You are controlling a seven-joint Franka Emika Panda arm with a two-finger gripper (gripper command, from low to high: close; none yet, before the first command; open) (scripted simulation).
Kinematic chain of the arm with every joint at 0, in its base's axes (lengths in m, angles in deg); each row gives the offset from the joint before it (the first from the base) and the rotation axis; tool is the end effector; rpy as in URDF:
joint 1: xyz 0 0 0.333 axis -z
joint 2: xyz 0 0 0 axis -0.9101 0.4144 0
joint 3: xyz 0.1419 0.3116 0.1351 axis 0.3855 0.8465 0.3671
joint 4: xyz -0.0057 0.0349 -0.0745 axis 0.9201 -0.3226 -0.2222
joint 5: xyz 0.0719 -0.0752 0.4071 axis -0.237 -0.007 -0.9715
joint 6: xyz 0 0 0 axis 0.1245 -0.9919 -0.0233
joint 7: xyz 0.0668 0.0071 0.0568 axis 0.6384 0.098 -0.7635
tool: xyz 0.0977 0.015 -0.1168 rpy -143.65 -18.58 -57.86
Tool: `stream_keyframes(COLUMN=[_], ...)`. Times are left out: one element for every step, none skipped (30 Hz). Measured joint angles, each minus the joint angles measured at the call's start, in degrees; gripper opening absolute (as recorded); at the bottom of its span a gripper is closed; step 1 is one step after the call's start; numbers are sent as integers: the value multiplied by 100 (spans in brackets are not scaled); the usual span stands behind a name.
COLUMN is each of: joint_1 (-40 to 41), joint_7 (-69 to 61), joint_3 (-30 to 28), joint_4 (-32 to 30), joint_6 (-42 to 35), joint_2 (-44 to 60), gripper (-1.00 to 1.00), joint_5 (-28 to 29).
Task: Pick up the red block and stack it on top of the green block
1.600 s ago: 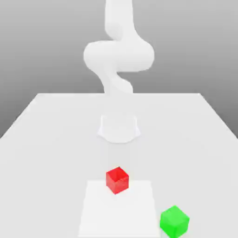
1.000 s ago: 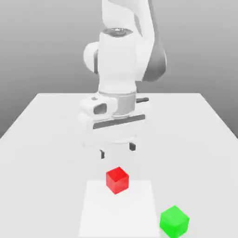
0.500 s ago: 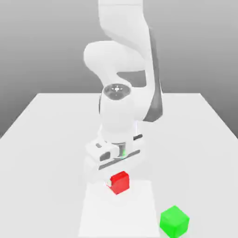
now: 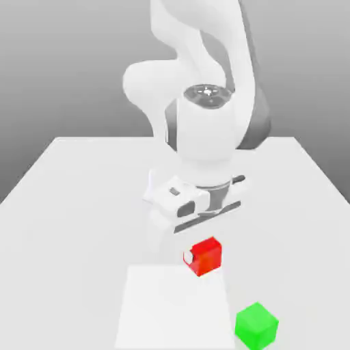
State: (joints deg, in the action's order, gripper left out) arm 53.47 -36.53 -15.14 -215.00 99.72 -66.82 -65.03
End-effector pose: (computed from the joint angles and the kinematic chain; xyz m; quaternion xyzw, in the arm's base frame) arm 0.4301 0.0812 0.2130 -0.9944 0.1056 0.0016 0.0037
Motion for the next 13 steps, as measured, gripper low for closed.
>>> stream_keyframes(joint_1=[-76, -153, -238, -312, -371, -397, -415, -423, -429, -432, -432, -432, -432], joint_7=[164, 333, 505, 676, 837, 918, 961, 984, 997, 1004, 1004, 1004, 1004], joint_3=[40, 76, 100, 125, 152, 161, 161, 161, 161, 160, 160, 160, 160], joint_4=[208, 415, 623, 827, 1014, 1113, 1167, 1199, 1220, 1234, 1234, 1234, 1234], joint_6=[-101, -202, -303, -398, -469, -406, -276, -112, 69, 235, 234, 234, 234], joint_2=[106, 212, 318, 426, 543, 705, 889, 1085, 1286, 1466, 1466, 1466, 1466], gripper=[-100, -100, -100, -100, -100, -100, -100, -100, -100, 100, 100, 100, 100], joint_5=[8, 22, 41, 63, 86, 101, 109, 117, 122, 126, 126, 126, 126])
